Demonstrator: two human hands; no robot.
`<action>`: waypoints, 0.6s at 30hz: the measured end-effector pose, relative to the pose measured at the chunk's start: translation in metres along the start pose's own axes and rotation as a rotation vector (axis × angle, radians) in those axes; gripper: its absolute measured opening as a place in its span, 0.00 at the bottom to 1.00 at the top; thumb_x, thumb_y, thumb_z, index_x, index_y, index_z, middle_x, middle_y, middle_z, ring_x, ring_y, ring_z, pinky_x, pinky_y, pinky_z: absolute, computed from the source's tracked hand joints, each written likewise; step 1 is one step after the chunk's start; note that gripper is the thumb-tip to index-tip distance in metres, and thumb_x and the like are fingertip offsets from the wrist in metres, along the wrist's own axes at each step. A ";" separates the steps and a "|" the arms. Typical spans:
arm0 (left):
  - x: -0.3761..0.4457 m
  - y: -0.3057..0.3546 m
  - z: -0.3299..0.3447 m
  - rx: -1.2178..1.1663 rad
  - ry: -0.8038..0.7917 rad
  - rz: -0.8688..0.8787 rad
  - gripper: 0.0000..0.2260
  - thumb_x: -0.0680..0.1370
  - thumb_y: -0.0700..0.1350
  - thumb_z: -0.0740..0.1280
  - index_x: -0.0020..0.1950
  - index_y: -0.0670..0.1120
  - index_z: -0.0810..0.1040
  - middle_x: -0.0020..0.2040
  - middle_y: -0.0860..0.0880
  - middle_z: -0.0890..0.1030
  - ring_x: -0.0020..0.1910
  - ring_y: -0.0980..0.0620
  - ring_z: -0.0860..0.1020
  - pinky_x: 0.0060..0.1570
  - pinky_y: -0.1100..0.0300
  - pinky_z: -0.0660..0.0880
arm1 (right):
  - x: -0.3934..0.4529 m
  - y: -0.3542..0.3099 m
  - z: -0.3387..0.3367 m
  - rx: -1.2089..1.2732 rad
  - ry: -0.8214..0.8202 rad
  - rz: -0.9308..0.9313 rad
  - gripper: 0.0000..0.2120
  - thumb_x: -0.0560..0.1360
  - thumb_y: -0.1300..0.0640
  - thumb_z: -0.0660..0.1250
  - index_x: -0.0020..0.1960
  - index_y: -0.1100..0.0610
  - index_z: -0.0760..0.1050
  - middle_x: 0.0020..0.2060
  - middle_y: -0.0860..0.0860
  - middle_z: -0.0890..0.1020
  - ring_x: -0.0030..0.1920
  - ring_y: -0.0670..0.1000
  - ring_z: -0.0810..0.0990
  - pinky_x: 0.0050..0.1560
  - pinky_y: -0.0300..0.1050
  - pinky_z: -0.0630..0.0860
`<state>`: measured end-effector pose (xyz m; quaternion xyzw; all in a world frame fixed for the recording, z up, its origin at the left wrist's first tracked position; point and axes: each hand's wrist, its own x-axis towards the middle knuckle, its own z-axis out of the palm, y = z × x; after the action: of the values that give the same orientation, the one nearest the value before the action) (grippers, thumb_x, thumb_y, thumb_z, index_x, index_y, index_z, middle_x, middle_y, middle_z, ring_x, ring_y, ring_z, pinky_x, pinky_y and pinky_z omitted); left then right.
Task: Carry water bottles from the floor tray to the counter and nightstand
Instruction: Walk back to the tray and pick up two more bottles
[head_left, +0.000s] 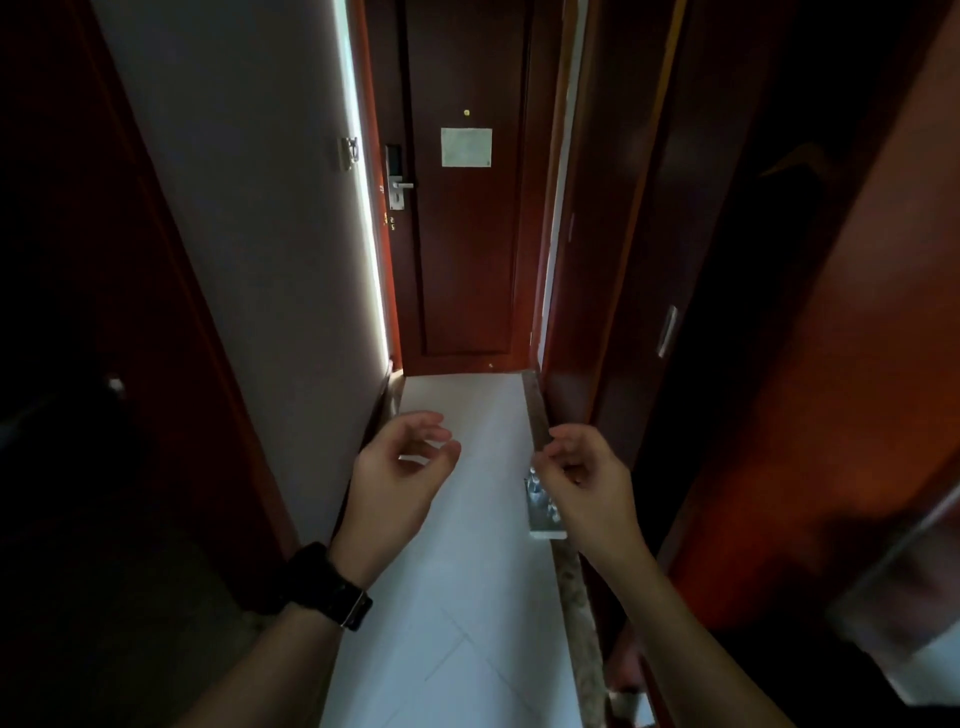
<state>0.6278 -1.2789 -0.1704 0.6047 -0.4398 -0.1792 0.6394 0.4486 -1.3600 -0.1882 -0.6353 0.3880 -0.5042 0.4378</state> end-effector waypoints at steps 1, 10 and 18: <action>0.022 -0.002 0.008 0.002 0.006 0.006 0.09 0.74 0.36 0.74 0.52 0.46 0.82 0.46 0.47 0.85 0.39 0.59 0.81 0.41 0.71 0.76 | 0.026 0.002 0.005 -0.008 -0.011 -0.006 0.13 0.72 0.63 0.74 0.49 0.47 0.77 0.41 0.51 0.82 0.42 0.50 0.81 0.42 0.37 0.77; 0.196 -0.053 0.052 -0.008 -0.022 -0.037 0.09 0.74 0.37 0.74 0.51 0.48 0.82 0.47 0.46 0.85 0.44 0.52 0.83 0.44 0.70 0.77 | 0.213 0.038 0.050 -0.044 -0.029 -0.021 0.12 0.72 0.62 0.74 0.51 0.49 0.78 0.43 0.51 0.83 0.44 0.51 0.82 0.42 0.33 0.77; 0.388 -0.157 0.092 -0.013 -0.093 -0.025 0.10 0.74 0.38 0.74 0.50 0.53 0.81 0.45 0.55 0.84 0.42 0.60 0.80 0.43 0.71 0.75 | 0.385 0.116 0.103 -0.168 0.054 0.016 0.13 0.71 0.62 0.75 0.53 0.55 0.79 0.41 0.50 0.84 0.43 0.51 0.83 0.42 0.33 0.76</action>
<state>0.8163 -1.6630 -0.1932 0.5972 -0.4601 -0.2178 0.6199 0.6170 -1.7392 -0.1937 -0.6528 0.4456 -0.4832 0.3766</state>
